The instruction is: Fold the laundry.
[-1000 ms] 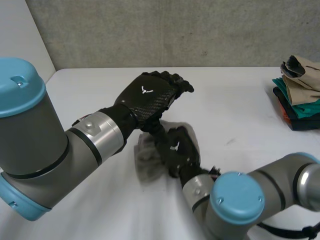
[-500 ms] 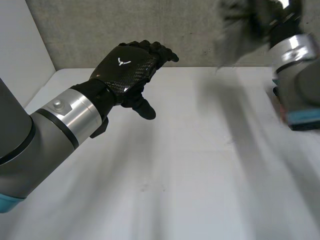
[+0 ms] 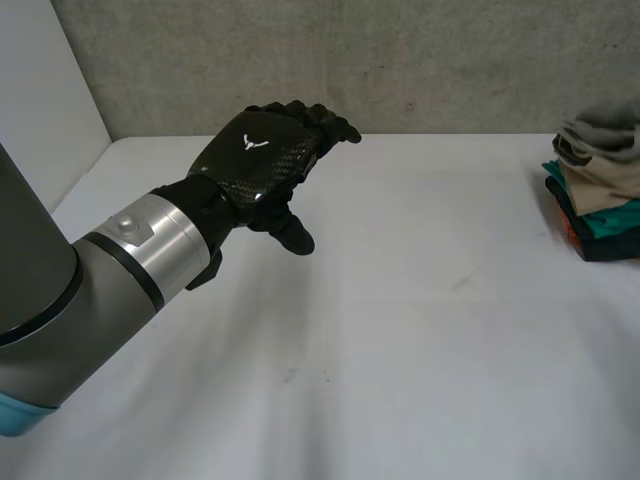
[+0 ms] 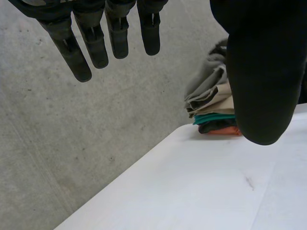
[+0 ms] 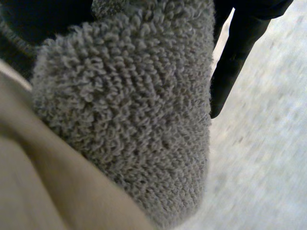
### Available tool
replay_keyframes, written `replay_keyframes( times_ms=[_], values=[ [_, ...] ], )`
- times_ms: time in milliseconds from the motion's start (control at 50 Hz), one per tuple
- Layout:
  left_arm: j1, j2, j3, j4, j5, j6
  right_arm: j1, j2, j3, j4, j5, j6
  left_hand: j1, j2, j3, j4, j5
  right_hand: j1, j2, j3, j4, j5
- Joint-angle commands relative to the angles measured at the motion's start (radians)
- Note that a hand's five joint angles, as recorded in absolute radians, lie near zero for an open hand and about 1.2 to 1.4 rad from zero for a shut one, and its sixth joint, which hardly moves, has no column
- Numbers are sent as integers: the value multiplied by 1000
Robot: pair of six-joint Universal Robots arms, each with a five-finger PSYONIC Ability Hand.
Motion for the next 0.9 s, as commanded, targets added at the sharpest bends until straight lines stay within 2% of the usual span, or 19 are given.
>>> replay_keyframes(
  times_ms=[20, 100, 200, 220, 240, 300, 320, 460, 540, 620, 680, 700, 780, 840, 900],
  values=[
    [-2, -1, -10, 1, 0, -1, -83, -18, 176, -102, -133, -3, 15, 23, 27, 26, 36, 374, 258, 242, 195, 261],
    [-3, -1, -15, -1, 0, -1, -106, -70, 225, -160, -125, 2, 15, 23, 27, 26, 36, 374, 258, 242, 195, 261],
    [-9, 1, -17, 1, 0, -2, -115, -119, 257, -151, -104, 3, 15, 23, 27, 26, 36, 374, 258, 242, 195, 261],
    [-11, 1, -17, 1, 0, -1, -114, -125, 265, -140, -101, 3, 15, 23, 27, 26, 36, 256, 140, 123, 76, 143],
    [-11, 1, -17, 1, 0, -1, -115, -143, 280, -110, -93, 3, 15, 23, 27, 26, 36, -184, -301, -317, -364, -297],
    [-13, 4, -17, 1, 0, -2, -118, -189, 295, -32, -73, 3, 15, 23, 27, 26, 36, -633, -750, -766, -813, -747],
    [-13, 4, -17, 1, 0, -2, -114, -218, 299, 37, -52, 3, 15, 23, 27, 26, 36, -847, -964, -980, -1027, -961],
    [-42, 15, -18, -1, 0, -2, -123, -312, 291, 326, 57, -33, 15, 23, 27, 26, 36, -847, -964, -980, -1027, -961],
    [-48, 22, -18, -1, -1, -4, -143, -389, 300, 490, 125, -110, 15, 23, 27, 26, 36, -847, -964, -980, -1027, -961],
    [-51, 33, -18, -3, -1, -4, -198, -487, 299, 674, 237, -228, 12, 21, 24, 23, 33, -847, -964, -980, -1027, -961],
    [-57, 49, -18, -3, -1, -4, -215, -519, 291, 743, 310, -285, 12, 21, 24, 23, 33, -847, -964, -980, -1027, -961],
    [-60, 53, -18, -3, -1, -4, -220, -536, 286, 775, 364, -320, 12, 21, 24, 23, 33, -847, -964, -980, -1027, -961],
    [-68, 75, -15, -3, -1, -4, -208, -606, 286, 782, 476, -369, 12, 21, 24, 23, 33, -847, -964, -980, -1027, -961],
    [-68, 101, -4, -3, -3, -7, -171, -672, 295, 763, 505, -366, 6, 15, 18, 17, 27, -847, -964, -980, -1027, -961],
    [-66, 134, 6, -3, -4, -22, -62, -755, 325, 719, 504, -357, 6, 15, 18, 17, 27, -847, -964, -980, -1027, -961]
  ],
)
